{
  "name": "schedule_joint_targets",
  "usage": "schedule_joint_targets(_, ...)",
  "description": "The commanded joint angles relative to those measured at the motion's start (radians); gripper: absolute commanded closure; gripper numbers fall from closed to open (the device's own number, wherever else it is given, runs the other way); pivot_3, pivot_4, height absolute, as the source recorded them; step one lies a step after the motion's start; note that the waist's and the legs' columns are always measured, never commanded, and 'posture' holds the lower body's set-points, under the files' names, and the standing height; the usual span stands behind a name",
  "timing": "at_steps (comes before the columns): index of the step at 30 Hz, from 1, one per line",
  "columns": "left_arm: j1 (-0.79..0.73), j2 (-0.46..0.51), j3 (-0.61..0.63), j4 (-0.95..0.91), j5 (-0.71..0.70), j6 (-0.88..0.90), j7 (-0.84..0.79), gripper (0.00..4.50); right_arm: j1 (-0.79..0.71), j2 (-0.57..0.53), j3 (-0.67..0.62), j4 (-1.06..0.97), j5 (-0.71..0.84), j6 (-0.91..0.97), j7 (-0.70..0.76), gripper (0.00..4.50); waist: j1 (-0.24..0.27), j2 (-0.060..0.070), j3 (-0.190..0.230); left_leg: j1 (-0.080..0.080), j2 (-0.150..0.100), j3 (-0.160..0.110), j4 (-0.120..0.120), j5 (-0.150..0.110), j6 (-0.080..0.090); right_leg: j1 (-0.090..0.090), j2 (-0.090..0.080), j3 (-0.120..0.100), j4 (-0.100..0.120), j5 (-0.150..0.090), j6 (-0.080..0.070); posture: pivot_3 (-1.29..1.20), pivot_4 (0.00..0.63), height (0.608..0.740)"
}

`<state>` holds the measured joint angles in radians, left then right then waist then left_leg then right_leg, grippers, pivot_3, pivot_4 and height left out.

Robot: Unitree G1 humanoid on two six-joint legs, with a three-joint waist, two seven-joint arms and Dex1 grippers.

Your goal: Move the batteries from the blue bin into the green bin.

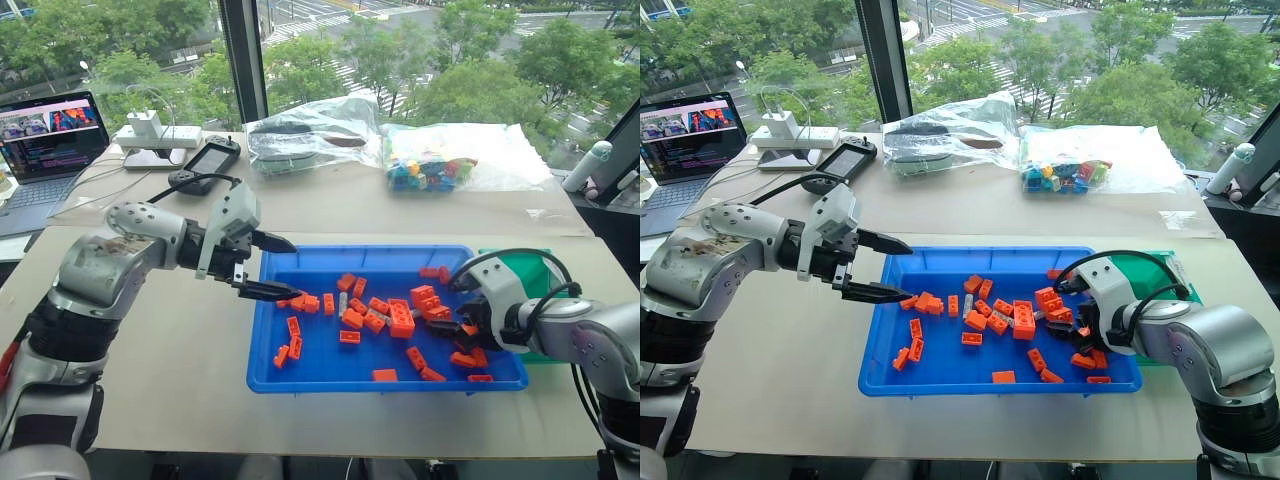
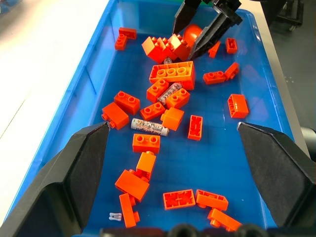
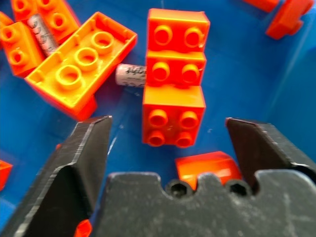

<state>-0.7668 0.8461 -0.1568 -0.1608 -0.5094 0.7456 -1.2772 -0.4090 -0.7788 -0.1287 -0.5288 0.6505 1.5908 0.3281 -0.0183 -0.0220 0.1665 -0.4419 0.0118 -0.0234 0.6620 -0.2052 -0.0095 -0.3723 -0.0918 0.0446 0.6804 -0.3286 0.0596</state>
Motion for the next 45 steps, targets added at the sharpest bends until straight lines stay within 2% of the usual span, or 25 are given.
schedule_joint_targets(1, -0.013, 0.005, 0.022, -0.023, -0.001, -0.004, 0.007, 0.00, -0.016, 0.002, -0.015, -0.006, -0.012, -0.011, 0.011, 2.07, 0.000, 0.000, 0.000, 0.000, 0.000, 0.000, 0.000, 0.000, 0.000, 0.000, 0.000, 0.000, 0.000, 0.000, 0.000, 0.00, 0.150, 0.732)
schedule_joint_targets(4, -0.012, 0.005, 0.023, -0.029, -0.002, -0.001, 0.012, 0.00, -0.019, 0.008, -0.004, 0.003, -0.017, -0.017, 0.016, 3.05, -0.001, 0.000, 0.000, 0.000, 0.000, 0.000, 0.000, 0.000, 0.000, 0.000, 0.000, 0.000, 0.000, 0.000, 0.000, 0.00, 0.150, 0.732)
schedule_joint_targets(5, -0.011, 0.006, 0.022, -0.029, -0.001, -0.002, 0.014, 0.00, -0.018, 0.009, 0.000, 0.005, -0.020, -0.020, 0.017, 3.10, -0.001, 0.000, 0.000, 0.000, 0.000, 0.000, 0.000, 0.000, 0.000, 0.000, 0.000, 0.000, 0.000, 0.000, 0.000, 0.00, 0.150, 0.732)
schedule_joint_targets(10, -0.008, 0.007, 0.023, -0.031, 0.000, -0.004, 0.022, 0.00, -0.033, -0.005, 0.000, 0.004, -0.029, -0.032, 0.036, 3.10, -0.001, 0.000, 0.000, 0.000, 0.000, 0.000, 0.000, 0.000, 0.000, 0.000, 0.000, 0.000, 0.000, 0.000, 0.000, 0.00, 0.150, 0.732)
schedule_joint_targets(14, -0.004, 0.009, 0.025, -0.029, -0.001, -0.007, 0.024, 0.00, -0.135, -0.038, -0.058, 0.000, -0.008, -0.034, 0.077, 3.10, -0.005, 0.000, 0.000, 0.000, 0.000, 0.000, 0.000, 0.000, 0.000, -0.001, 0.000, 0.000, 0.000, 0.000, 0.000, 0.00, 0.150, 0.732)
schedule_joint_targets(17, 0.000, 0.009, 0.025, -0.030, -0.001, -0.009, 0.024, 0.00, -0.202, -0.064, -0.071, -0.065, 0.093, -0.043, 0.190, 3.10, -0.003, 0.000, 0.000, 0.000, 0.001, 0.000, 0.000, 0.000, 0.000, -0.001, 0.000, 0.000, 0.000, 0.000, 0.000, 0.00, 0.150, 0.732)
schedule_joint_targets(20, 0.004, 0.009, 0.022, -0.030, 0.004, -0.016, 0.023, 0.00, -0.219, -0.107, -0.002, -0.151, 0.154, -0.074, 0.274, 3.10, -0.003, 0.000, 0.000, 0.000, 0.001, 0.000, 0.000, 0.000, 0.000, 0.000, 0.001, 0.000, 0.000, 0.000, 0.000, 0.00, 0.150, 0.732)
schedule_joint_targets(23, 0.003, 0.006, 0.021, -0.026, 0.007, -0.024, 0.020, 0.00, -0.238, -0.002, 0.162, -0.186, 0.193, -0.067, 0.275, 3.10, -0.008, 0.000, 0.000, 0.000, 0.001, -0.001, 0.000, 0.000, 0.000, 0.000, 0.001, -0.001, 0.000, 0.000, 0.000, 0.00, 0.150, 0.732)
schedule_joint_targets(30, 0.013, 0.017, 0.022, -0.040, 0.000, -0.017, 0.011, 0.00, -0.255, 0.092, 0.289, -0.159, 0.175, -0.094, 0.249, 3.10, -0.012, 0.000, 0.000, 0.000, 0.000, -0.001, 0.000, 0.000, 0.000, 0.000, 0.000, -0.001, 0.002, 0.000, 0.000, 0.00, 0.150, 0.732)
schedule_joint_targets(32, 0.018, 0.024, 0.022, -0.044, -0.001, -0.019, 0.007, 0.00, -0.254, 0.086, 0.315, -0.152, 0.167, -0.113, 0.263, 2.08, -0.012, 0.000, 0.000, 0.000, 0.000, -0.001, 0.000, 0.000, 0.000, 0.000, 0.000, -0.001, 0.002, 0.000, 0.000, 0.00, 0.150, 0.732)
schedule_joint_targets(36, 0.020, 0.027, 0.022, -0.046, 0.001, -0.019, 0.005, 0.00, -0.263, 0.063, 0.301, -0.141, 0.179, -0.127, 0.293, 0.88, -0.015, 0.000, 0.000, 0.000, 0.000, -0.001, 0.000, 0.000, 0.000, -0.001, 0.000, -0.001, 0.002, 0.000, 0.000, 0.00, 0.150, 0.732)
schedule_joint_targets(38, 0.020, 0.026, 0.020, -0.046, 0.002, -0.019, 0.004, 0.00, -0.269, 0.012, 0.261, -0.137, 0.192, -0.134, 0.330, 0.09, -0.015, 0.001, 0.000, 0.000, 0.000, -0.001, 0.000, 0.000, 0.000, -0.001, 0.000, -0.001, 0.002, 0.000, 0.000, 0.00, 0.150, 0.732)
schedule_joint_targets(41, 0.019, 0.025, 0.019, -0.045, 0.003, -0.020, 0.002, 0.00, -0.265, -0.092, 0.209, -0.121, 0.181, -0.171, 0.379, 0.04, -0.012, 0.000, 0.000, 0.000, 0.000, -0.001, 0.000, 0.000, 0.000, -0.001, 0.000, -0.001, 0.001, 0.000, 0.000, 0.00, 0.150, 0.732)
schedule_joint_targets(45, 0.016, 0.020, 0.015, -0.044, -0.001, -0.018, -0.003, 0.00, -0.217, -0.315, 0.183, -0.063, 0.078, -0.312, 0.465, 0.04, -0.005, 0.001, 0.001, 0.000, 0.000, -0.001, 0.000, 0.000, 0.000, -0.001, 0.000, -0.001, 0.000, 0.000, 0.000, 0.00, 0.150, 0.732)
